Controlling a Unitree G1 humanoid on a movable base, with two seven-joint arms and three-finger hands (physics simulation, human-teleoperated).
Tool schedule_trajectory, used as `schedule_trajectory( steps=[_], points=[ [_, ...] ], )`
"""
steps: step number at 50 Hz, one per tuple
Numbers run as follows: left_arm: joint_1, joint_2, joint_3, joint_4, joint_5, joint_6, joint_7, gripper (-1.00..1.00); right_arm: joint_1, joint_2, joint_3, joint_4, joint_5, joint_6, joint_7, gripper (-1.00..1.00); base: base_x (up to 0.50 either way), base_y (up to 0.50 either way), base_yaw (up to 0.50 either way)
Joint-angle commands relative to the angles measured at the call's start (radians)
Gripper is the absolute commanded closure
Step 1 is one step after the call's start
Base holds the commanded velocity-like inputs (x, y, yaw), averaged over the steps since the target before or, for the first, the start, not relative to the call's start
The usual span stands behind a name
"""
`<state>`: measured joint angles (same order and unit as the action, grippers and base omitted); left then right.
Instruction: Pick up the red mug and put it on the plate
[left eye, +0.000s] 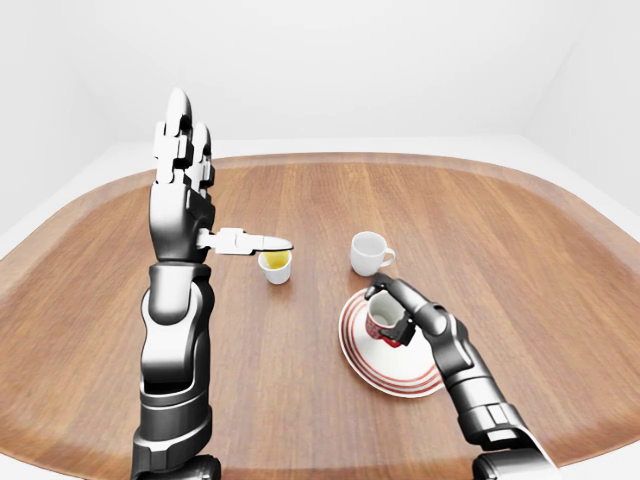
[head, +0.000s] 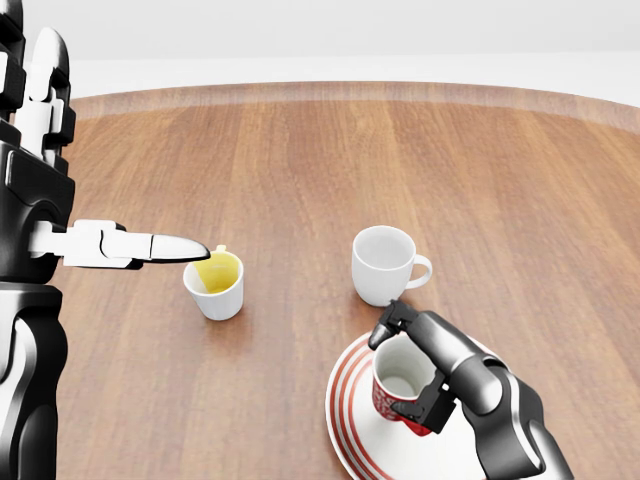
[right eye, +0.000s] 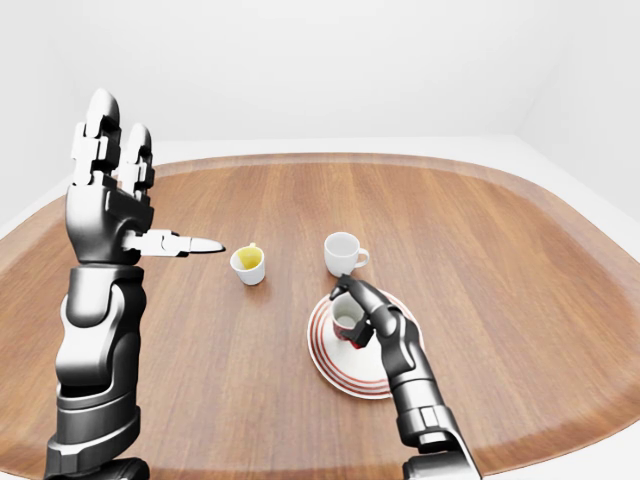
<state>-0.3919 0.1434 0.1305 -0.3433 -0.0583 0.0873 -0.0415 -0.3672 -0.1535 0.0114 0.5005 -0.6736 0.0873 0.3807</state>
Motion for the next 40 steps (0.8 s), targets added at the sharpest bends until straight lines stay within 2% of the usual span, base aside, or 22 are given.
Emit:
schedule_trajectory(
  steps=[1,40],
  points=[
    [-0.001,0.0,0.0,0.001,-0.001,0.0,0.001,-1.0,0.031,-0.015,-0.018,-0.033,-0.028,0.0,0.004,1.0,0.0,0.0,0.0],
    [-0.001,-0.01,-0.012,-0.018,0.012,0.0,0.001,-1.0,0.088,-0.041,-0.044,-0.08,-0.026,0.0,0.016,1.0,0.0,0.0,0.0]
  ],
)
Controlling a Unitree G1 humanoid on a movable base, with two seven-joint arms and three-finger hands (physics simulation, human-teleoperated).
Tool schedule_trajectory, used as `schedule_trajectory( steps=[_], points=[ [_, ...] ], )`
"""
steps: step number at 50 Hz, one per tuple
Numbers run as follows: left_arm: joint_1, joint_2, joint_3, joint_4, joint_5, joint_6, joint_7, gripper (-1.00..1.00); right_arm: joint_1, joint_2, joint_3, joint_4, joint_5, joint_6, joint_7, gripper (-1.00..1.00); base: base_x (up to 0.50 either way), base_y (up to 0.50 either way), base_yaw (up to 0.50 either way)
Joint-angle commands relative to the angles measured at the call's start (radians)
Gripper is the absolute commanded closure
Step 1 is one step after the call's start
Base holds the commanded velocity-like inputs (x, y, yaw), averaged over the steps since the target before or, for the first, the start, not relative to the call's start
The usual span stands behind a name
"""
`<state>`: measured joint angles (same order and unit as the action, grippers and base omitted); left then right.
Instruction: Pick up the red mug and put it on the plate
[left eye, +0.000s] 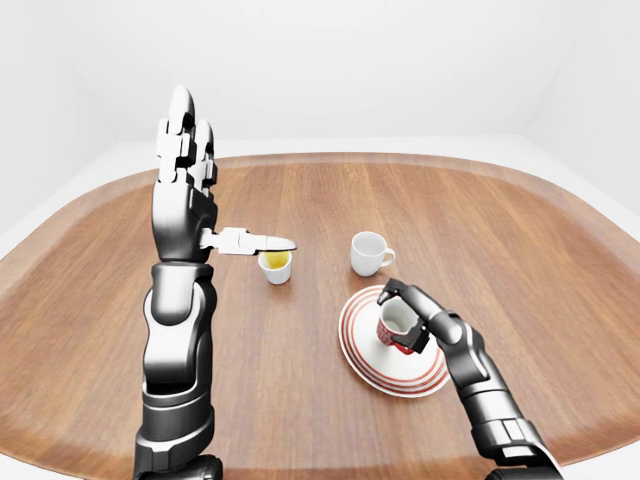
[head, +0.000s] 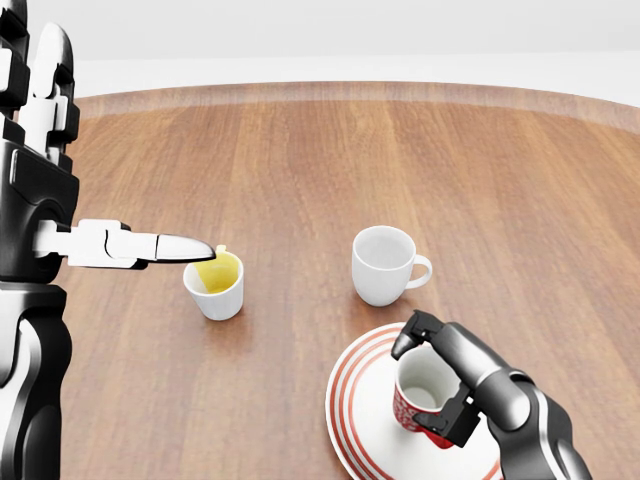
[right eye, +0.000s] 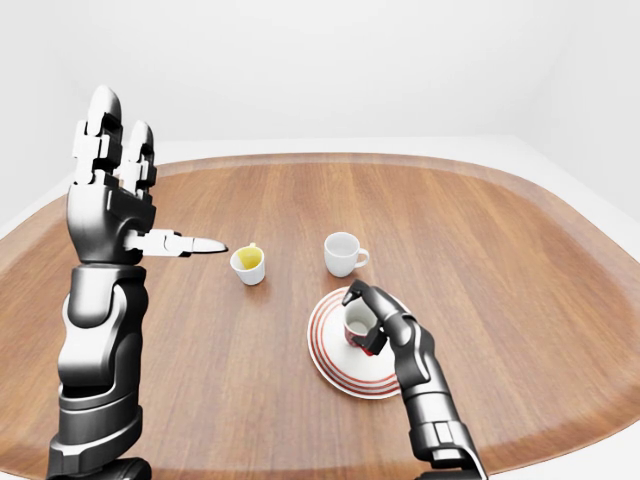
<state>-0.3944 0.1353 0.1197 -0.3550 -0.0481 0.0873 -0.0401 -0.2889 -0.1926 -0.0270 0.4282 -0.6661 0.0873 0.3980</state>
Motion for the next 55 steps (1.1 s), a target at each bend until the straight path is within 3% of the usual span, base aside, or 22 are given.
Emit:
schedule_trajectory(
  steps=[1,5,6,7,8,35,55],
  points=[
    [0.002,-0.003,-0.001,-0.006,0.002,0.0,0.0,-1.0,0.009,-0.001,-0.005,-0.008,-0.033,0.0,-0.001,1.0,0.0,0.0,0.0],
    [0.001,-0.002,-0.001,-0.002,0.002,0.0,-0.001,-1.0,0.007,0.0,-0.004,-0.002,-0.034,0.0,-0.003,1.0,0.0,0.0,0.0],
    [0.0,-0.002,0.0,-0.003,0.002,0.0,-0.001,-1.0,0.006,0.0,-0.004,0.001,-0.035,0.0,-0.004,0.69,0.0,0.0,0.0],
    [0.001,-0.001,0.0,-0.004,0.002,0.0,-0.001,-1.0,0.006,0.0,-0.003,0.003,-0.035,0.0,-0.005,-0.54,0.0,0.0,0.0],
    [0.001,-0.001,0.0,-0.005,0.001,0.0,-0.001,-1.0,0.005,0.0,-0.003,0.005,-0.035,0.0,-0.006,-1.0,0.0,0.0,0.0],
    [-0.001,0.005,0.008,-0.012,-0.006,0.0,0.0,-1.0,0.002,0.006,0.005,0.033,-0.034,0.0,-0.021,-1.0,0.0,0.0,0.0],
    [-0.007,0.005,0.005,-0.032,-0.002,0.0,0.0,-1.0,-0.044,-0.01,-0.034,-0.296,-0.059,0.0,0.137,-1.0,0.0,0.0,0.0]
  ],
)
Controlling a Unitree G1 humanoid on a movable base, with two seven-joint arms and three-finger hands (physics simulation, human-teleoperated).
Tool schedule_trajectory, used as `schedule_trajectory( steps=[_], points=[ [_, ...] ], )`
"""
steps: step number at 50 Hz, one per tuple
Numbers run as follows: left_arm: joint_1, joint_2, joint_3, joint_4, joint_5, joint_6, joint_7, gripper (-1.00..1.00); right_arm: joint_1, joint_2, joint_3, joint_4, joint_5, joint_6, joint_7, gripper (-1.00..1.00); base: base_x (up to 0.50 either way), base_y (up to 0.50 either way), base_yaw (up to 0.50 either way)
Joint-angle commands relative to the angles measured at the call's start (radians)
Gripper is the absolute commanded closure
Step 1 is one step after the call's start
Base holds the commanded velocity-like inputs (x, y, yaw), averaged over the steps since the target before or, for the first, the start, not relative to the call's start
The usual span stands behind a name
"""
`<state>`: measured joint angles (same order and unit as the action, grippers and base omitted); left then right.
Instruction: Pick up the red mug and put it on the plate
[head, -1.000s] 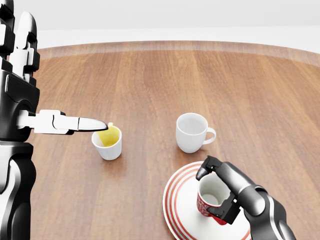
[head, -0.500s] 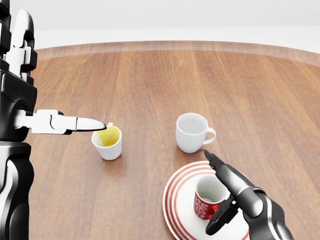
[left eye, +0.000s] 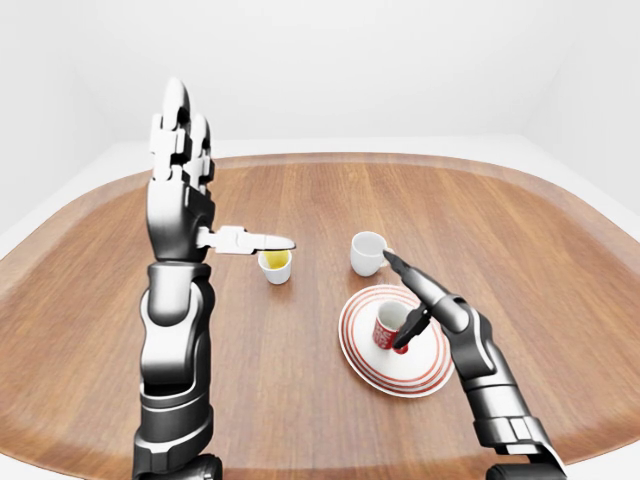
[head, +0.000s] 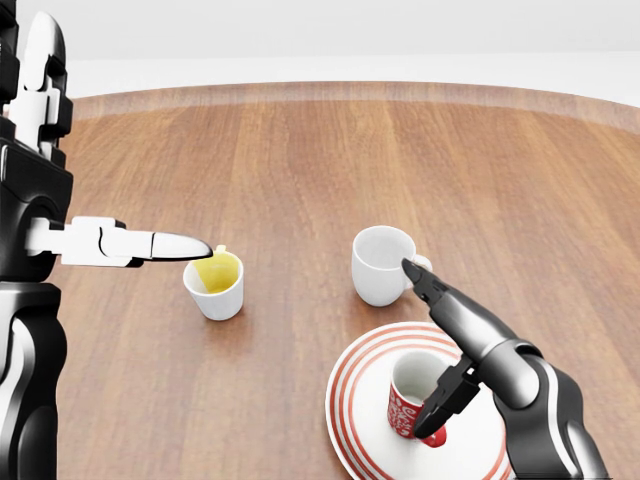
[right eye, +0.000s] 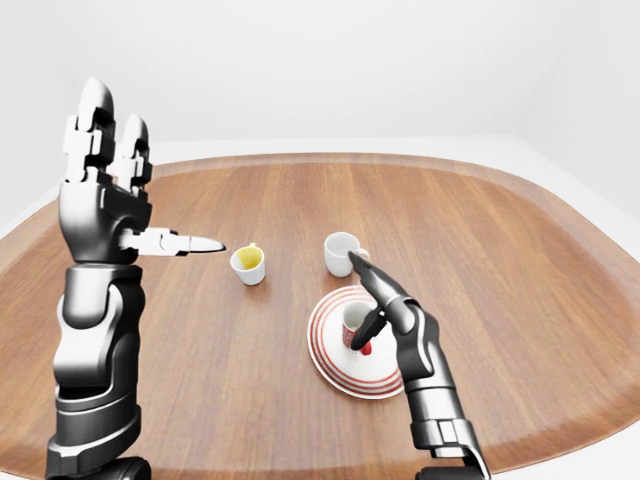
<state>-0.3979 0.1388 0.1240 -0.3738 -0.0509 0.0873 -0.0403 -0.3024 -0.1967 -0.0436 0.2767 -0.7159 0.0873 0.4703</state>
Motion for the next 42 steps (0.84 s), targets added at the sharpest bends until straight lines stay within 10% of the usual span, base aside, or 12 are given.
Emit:
schedule_trajectory(
  steps=[1,42],
  points=[
    [-0.005,0.001,0.0,-0.015,0.0,0.0,0.0,-1.0,-0.036,-0.006,-0.019,-0.162,-0.01,0.0,0.073,-1.0,0.0,0.0,0.0],
    [-0.118,0.034,0.01,-0.169,-0.025,0.0,0.022,-1.0,-0.413,-0.177,-0.106,-0.6,0.11,0.0,0.227,-1.0,0.0,0.0,0.0]
  ],
)
